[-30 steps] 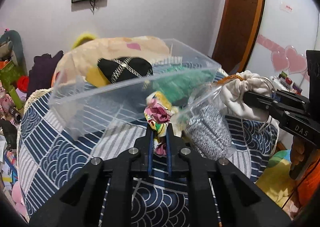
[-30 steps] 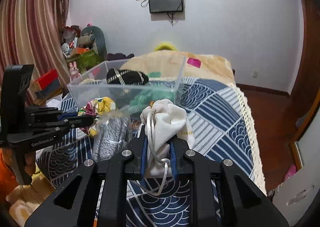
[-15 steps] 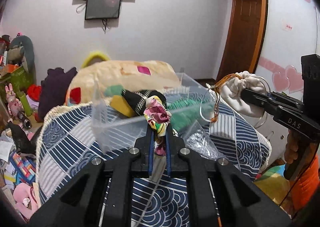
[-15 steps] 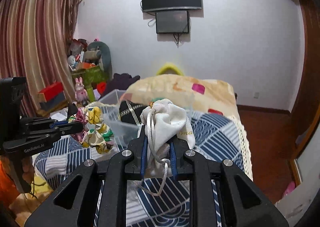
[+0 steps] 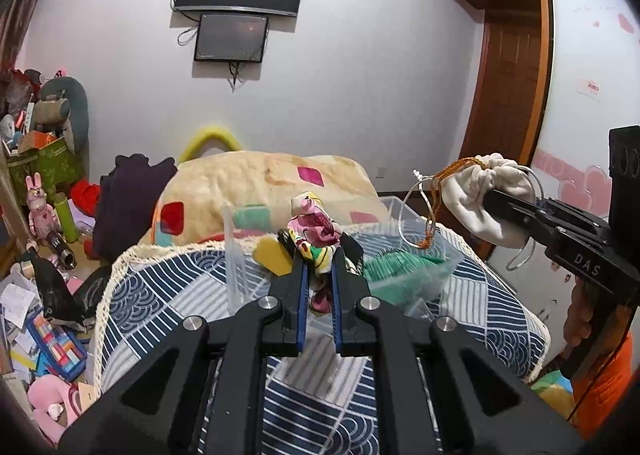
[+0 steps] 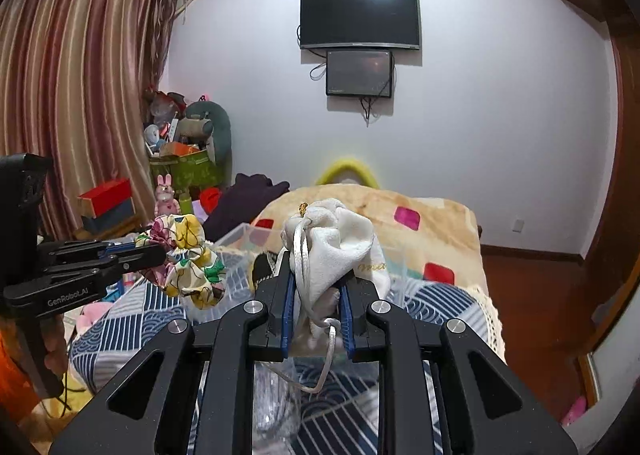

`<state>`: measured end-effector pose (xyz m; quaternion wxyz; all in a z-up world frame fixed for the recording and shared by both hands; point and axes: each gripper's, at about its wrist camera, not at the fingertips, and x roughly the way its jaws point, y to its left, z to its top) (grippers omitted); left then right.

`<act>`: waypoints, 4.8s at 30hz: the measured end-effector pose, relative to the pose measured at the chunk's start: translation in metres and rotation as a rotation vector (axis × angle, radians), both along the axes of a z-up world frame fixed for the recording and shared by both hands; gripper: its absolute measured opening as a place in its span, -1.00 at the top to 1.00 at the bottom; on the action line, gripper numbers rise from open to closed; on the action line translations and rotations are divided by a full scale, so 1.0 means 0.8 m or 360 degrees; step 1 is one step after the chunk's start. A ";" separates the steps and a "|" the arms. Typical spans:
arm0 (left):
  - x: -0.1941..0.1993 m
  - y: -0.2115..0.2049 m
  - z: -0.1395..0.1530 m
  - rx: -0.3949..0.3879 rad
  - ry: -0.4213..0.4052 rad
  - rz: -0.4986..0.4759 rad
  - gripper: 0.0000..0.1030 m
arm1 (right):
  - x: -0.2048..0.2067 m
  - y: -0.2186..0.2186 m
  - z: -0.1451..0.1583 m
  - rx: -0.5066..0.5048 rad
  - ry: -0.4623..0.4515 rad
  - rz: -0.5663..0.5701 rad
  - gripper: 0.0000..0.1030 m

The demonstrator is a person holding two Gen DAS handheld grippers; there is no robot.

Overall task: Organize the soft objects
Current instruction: 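Place the scrunchie into the box with the left tool while the right tool drops the pouch in, then grasp the clear bag holding the grey sock with the right tool, then lower the bag into the box and open the right tool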

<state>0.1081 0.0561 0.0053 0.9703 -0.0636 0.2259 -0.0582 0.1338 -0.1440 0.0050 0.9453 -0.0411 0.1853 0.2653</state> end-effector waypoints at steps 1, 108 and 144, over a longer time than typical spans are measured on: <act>0.003 0.002 0.002 0.0007 -0.0008 0.0012 0.82 | 0.003 0.002 0.000 -0.0001 -0.0004 0.0001 0.67; -0.023 0.015 -0.064 0.0064 0.0077 0.0134 -0.81 | 0.027 0.103 -0.034 -0.0110 0.0167 0.0190 0.61; -0.059 0.004 0.013 0.0005 -0.0216 0.0130 -0.94 | -0.050 0.026 0.022 0.0017 -0.0049 0.0066 -0.45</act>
